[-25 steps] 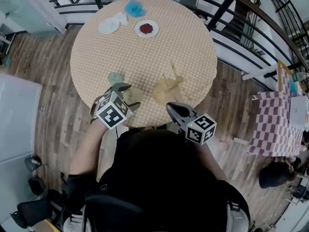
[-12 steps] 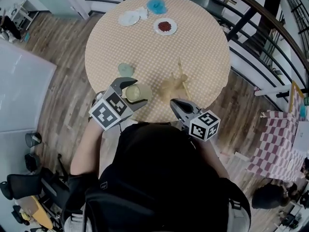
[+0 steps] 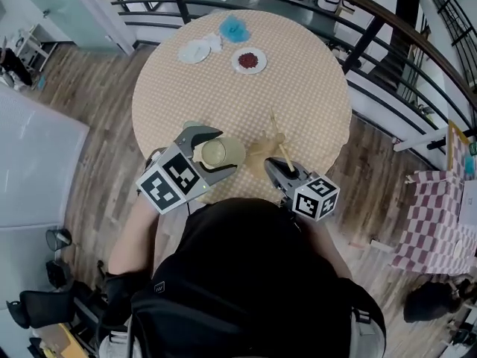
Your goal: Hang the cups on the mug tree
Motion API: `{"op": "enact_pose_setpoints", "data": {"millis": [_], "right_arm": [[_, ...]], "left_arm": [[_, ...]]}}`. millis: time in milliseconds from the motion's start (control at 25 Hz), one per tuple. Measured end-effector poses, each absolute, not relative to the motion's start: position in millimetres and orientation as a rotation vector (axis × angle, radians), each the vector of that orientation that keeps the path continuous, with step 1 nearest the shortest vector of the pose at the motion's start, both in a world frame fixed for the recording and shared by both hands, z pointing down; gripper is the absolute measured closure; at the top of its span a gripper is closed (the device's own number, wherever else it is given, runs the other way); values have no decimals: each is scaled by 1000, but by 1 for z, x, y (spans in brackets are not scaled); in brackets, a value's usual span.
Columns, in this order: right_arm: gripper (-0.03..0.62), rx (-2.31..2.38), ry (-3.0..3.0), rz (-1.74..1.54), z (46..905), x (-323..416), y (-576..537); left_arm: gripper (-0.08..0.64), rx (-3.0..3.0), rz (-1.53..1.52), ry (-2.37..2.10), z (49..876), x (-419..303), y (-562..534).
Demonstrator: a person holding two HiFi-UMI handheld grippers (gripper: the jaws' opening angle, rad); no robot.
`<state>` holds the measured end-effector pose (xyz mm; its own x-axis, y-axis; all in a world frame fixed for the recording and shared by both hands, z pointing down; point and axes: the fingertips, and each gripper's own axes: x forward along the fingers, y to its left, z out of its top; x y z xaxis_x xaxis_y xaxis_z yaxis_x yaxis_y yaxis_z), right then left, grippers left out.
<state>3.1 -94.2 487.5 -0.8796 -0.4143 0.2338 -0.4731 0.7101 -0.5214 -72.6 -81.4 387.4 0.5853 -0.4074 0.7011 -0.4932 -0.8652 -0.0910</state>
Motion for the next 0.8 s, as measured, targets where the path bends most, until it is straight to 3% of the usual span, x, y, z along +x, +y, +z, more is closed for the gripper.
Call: {"op": "enact_pose_setpoints", "data": {"millis": [800], "right_arm": [[577, 855, -2743, 959, 499, 15, -103]], "left_arm": [[256, 2683, 1118, -569, 436, -48, -87]]}}
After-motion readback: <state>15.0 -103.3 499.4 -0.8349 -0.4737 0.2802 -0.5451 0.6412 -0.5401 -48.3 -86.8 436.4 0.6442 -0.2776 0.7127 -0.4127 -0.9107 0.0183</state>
